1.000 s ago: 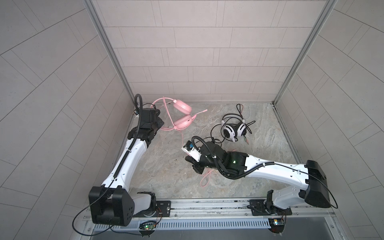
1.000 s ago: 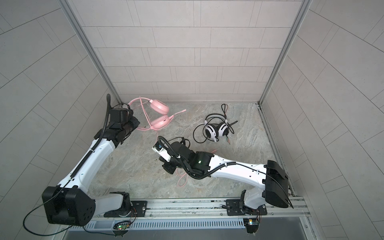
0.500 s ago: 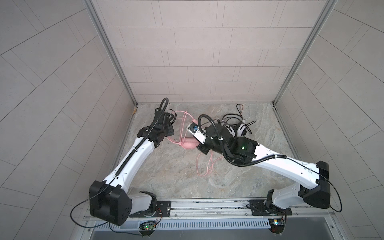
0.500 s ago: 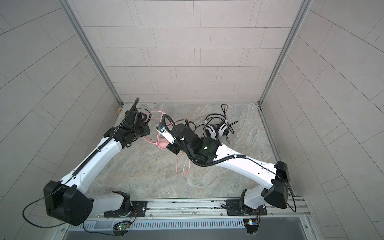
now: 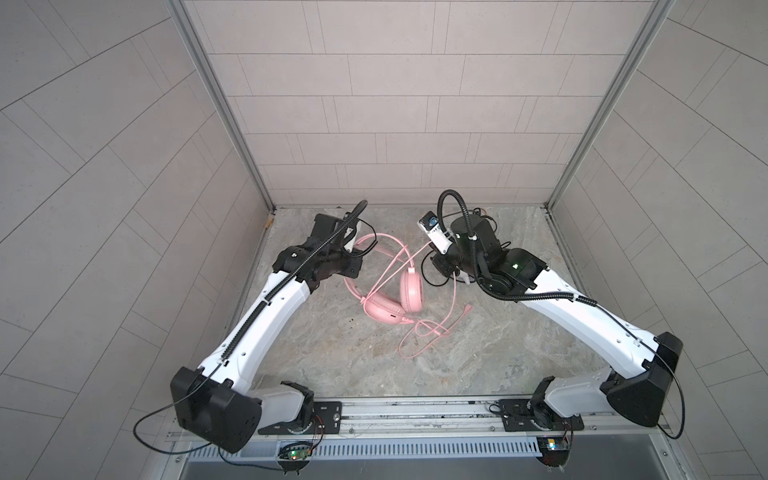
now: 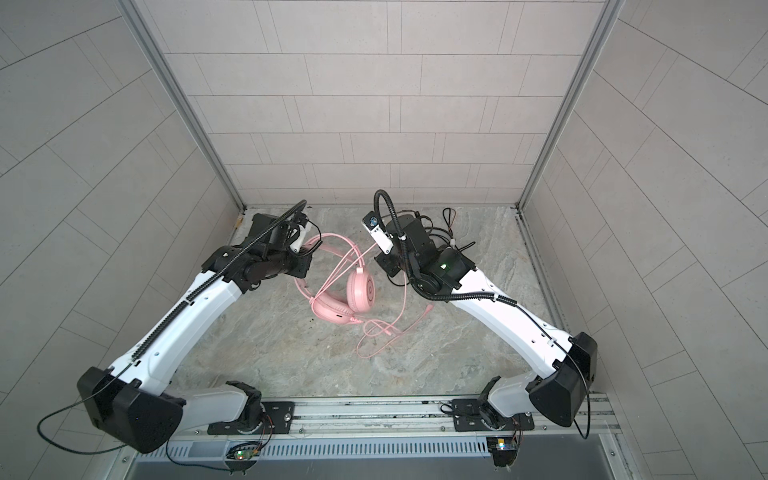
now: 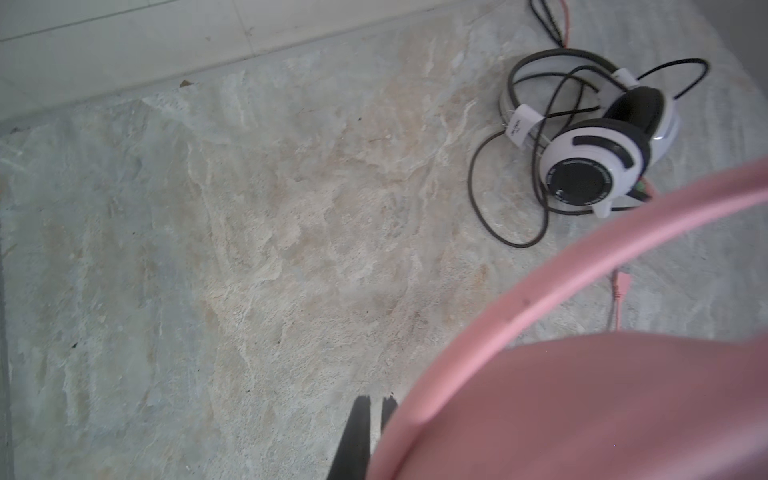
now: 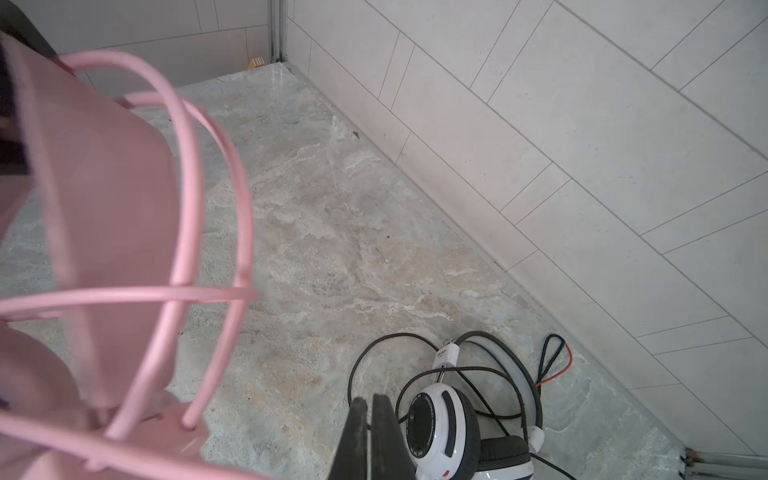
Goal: Wrap the headphones
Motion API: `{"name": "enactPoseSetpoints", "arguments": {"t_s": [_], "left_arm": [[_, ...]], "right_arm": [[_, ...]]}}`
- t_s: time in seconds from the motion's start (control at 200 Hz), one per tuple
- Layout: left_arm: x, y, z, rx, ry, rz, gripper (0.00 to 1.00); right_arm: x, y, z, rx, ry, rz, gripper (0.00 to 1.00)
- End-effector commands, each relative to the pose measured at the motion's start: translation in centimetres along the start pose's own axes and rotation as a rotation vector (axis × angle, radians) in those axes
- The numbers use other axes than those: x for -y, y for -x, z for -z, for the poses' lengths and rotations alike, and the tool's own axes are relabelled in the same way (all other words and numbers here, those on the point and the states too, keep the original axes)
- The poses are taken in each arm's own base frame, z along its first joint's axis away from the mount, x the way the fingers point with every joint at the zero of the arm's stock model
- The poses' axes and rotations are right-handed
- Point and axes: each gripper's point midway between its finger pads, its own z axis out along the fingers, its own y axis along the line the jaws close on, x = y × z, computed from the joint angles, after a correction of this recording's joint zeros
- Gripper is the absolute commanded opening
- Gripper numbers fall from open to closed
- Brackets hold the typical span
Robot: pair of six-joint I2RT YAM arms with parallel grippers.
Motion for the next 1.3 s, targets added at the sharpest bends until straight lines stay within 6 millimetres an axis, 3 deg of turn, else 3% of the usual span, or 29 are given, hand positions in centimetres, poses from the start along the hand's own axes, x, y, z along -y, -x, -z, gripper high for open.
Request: {"name": "enactPoseSetpoints", "arguments": {"t_s": [0.0,0.1,0.29,0.56,0.796,1.001,1.171,1.291], "left_arm": [[1.4,-0.5,2.0,0.029,-0.076,-0.095,0.0],[0.5,-0.3,2.5,0.029,-0.027,-0.094,0.0],[2.9,-0.3,3.4,0.036,-0.166,-0.131,0.0],[6.1,1.3,5.2,0.086,-0.351,-0.105,0.0],[7.7,3.1,7.5,0.146,-0.444,-0.08,0.0],[8.6,4.7,9.9,0.204,-0.499,-0.077,0.0],[8.5,5.6,10.8,0.212,-0.498,-0.045,0.0],[8.0,6.6,11.2,0.224,-0.483,-0.012,0.0]], "right_arm": [[3.0,0.5,0.3,0.018,-0.089,-0.053,0.01],[4.1,-0.3,-0.1,-0.005,-0.119,-0.082,0.02],[5.0,-1.2,-0.9,-0.02,-0.108,-0.143,0.04],[2.5,-1.8,-2.7,0.018,0.034,-0.213,0.14],[0.0,-1.6,-4.3,0.094,0.179,-0.326,0.19],[-1.4,-1.9,-7.5,0.131,0.262,-0.409,0.28],[-3.1,-0.7,-9.0,0.175,0.379,-0.469,0.34],[-4.2,-2.7,-9.4,0.146,0.412,-0.5,0.35]]}}
